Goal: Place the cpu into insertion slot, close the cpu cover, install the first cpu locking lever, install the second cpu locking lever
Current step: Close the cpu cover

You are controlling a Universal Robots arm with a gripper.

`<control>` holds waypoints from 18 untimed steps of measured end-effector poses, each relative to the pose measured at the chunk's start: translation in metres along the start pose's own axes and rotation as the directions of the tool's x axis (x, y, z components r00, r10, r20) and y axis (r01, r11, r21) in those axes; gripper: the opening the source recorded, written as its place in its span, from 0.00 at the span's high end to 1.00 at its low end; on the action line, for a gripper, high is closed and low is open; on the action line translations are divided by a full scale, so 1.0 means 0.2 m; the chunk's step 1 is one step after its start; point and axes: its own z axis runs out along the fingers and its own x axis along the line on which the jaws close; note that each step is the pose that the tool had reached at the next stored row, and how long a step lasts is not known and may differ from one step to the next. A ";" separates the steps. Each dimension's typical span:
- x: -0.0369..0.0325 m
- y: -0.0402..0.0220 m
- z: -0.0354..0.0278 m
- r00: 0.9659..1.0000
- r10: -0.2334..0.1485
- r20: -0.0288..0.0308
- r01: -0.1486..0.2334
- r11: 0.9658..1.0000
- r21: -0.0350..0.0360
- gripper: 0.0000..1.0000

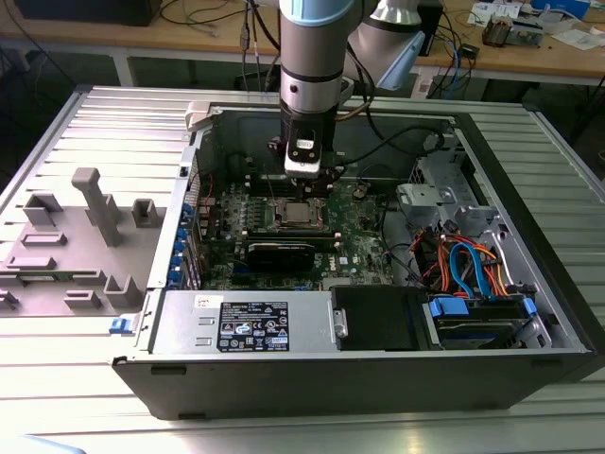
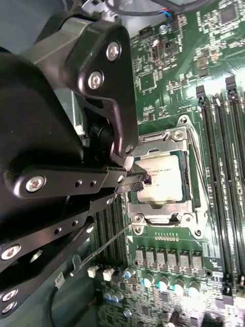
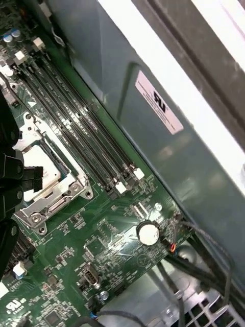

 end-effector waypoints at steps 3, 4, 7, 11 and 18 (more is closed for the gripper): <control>0.000 0.000 0.000 0.998 -0.058 -0.002 0.058 0.998 0.000 0.89; 0.000 0.000 0.000 0.997 -0.073 -0.002 0.073 0.997 -0.001 0.89; 0.000 0.000 0.000 0.993 -0.114 -0.003 0.114 0.993 -0.001 0.89; 0.000 0.000 0.001 0.982 -0.187 -0.006 0.187 0.982 -0.002 0.89; 0.000 0.000 0.002 0.944 -0.330 -0.010 0.330 0.944 -0.004 0.89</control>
